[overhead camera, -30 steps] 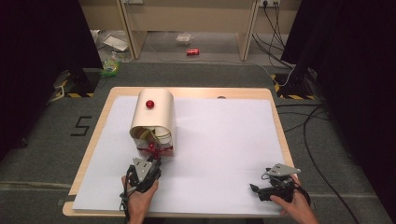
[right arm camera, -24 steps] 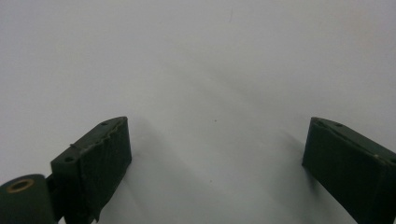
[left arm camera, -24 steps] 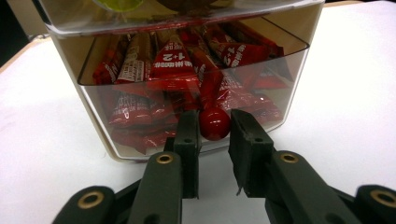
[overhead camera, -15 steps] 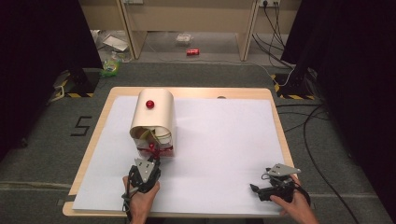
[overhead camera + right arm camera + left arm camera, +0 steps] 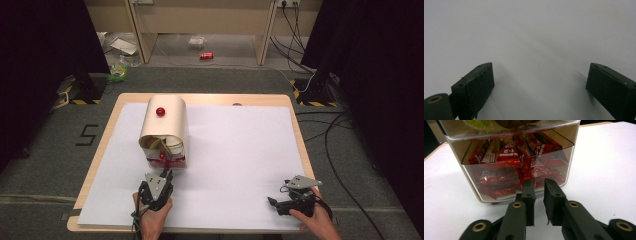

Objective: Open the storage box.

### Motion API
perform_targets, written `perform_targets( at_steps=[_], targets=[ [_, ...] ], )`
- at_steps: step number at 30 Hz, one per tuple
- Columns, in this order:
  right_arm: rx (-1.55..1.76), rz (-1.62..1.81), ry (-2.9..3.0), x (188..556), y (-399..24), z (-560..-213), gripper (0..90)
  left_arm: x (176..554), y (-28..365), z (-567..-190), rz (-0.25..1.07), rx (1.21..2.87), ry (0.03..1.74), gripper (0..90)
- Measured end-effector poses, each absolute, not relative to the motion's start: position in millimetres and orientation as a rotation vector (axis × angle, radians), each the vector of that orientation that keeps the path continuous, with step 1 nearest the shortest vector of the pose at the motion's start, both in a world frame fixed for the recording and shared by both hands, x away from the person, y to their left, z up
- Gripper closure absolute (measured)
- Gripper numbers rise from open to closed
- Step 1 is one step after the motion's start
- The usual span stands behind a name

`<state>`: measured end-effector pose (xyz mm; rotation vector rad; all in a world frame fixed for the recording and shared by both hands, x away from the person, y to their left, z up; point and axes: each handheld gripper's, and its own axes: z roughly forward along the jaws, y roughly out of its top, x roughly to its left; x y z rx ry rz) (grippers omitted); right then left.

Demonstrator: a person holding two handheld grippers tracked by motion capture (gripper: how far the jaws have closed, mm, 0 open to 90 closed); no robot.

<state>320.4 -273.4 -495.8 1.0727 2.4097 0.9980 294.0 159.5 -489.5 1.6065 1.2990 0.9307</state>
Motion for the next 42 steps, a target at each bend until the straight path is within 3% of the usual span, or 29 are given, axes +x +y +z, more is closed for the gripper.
perform_targets(
  at_steps=[6,20,42],
  targets=[
    [1.074,0.998,2.41,320.3,-273.3,-495.8,8.2,300.9,162.1,-493.3,0.954,1.579,1.347,71.5],
    [1.076,0.997,2.41,320.3,-273.3,-495.8,8.3,305.0,151.2,-495.6,1.03,1.57,1.385,73.0],
    [1.073,0.997,2.41,320.3,-273.4,-495.8,8.3,293.2,153.7,-495.7,1.001,1.565,1.375,73.1]
  ],
)
